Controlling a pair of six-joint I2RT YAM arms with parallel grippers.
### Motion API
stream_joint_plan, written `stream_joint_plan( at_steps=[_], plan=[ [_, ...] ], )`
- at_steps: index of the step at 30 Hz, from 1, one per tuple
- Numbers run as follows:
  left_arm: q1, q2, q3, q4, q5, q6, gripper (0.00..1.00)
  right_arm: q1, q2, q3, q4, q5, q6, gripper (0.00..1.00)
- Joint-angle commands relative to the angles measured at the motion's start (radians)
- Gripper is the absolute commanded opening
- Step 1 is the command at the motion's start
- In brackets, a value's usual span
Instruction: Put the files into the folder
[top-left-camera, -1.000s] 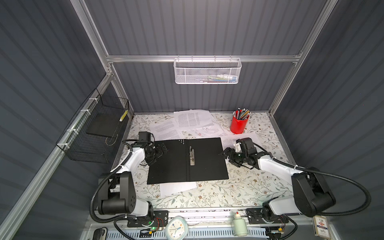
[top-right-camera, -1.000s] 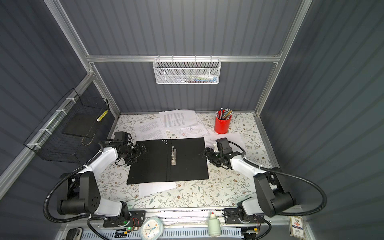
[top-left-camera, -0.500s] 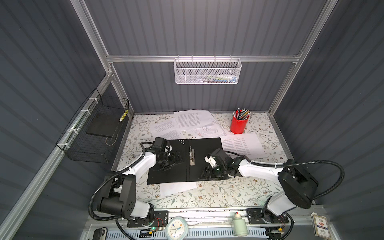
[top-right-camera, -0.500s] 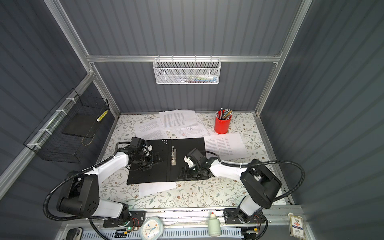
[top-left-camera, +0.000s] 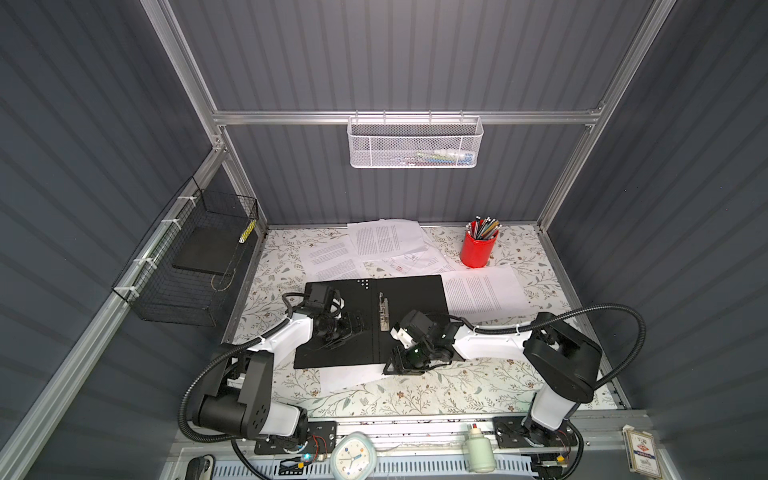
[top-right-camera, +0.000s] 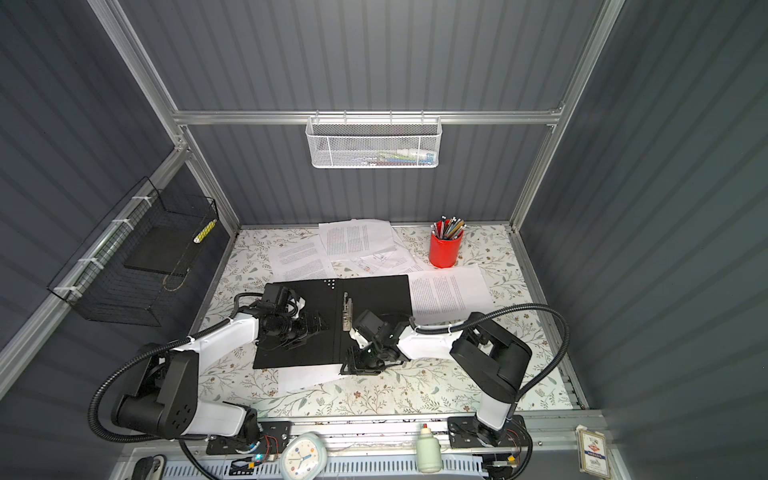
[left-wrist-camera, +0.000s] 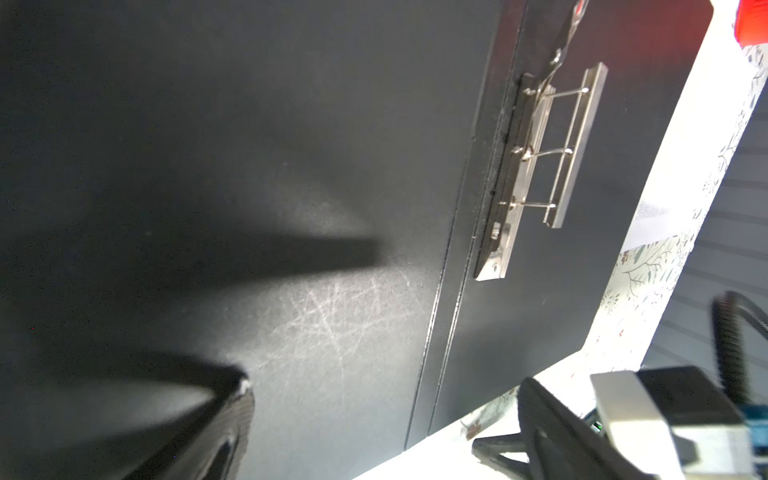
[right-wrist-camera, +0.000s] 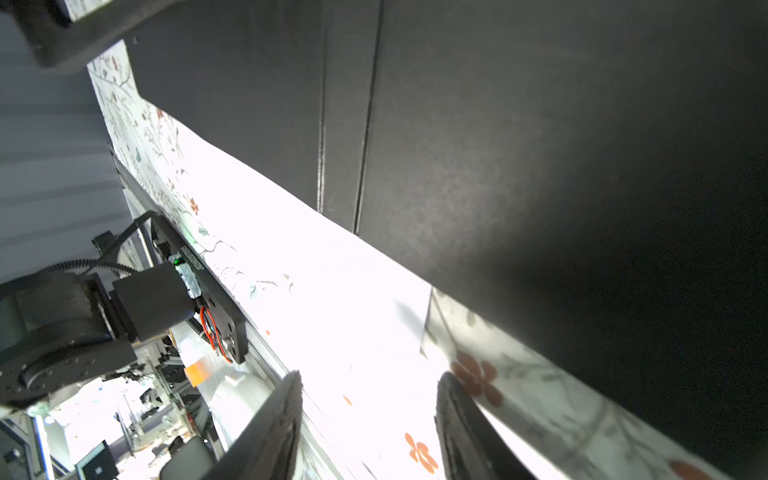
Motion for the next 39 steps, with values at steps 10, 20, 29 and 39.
stream_joint_plan(
  at_steps=[10, 20, 29, 39],
  plan=[
    [-0.003, -0.032, -0.101, -0.059, -0.126, -0.037, 1.00, 0.032, 0.047, -0.003, 0.032, -0.003, 0.179, 0.49],
    [-0.004, -0.052, -0.110, -0.095, -0.121, -0.044, 1.00, 0.030, 0.050, -0.038, 0.215, 0.025, 0.266, 0.48],
    [-0.003, -0.056, -0.095, -0.140, -0.129, -0.048, 1.00, 0.030, 0.061, -0.084, 0.271, 0.068, 0.370, 0.32],
    [-0.002, -0.092, -0.034, -0.193, -0.084, -0.049, 1.00, 0.036, -0.004, -0.131, 0.277, 0.100, 0.431, 0.05]
  ],
)
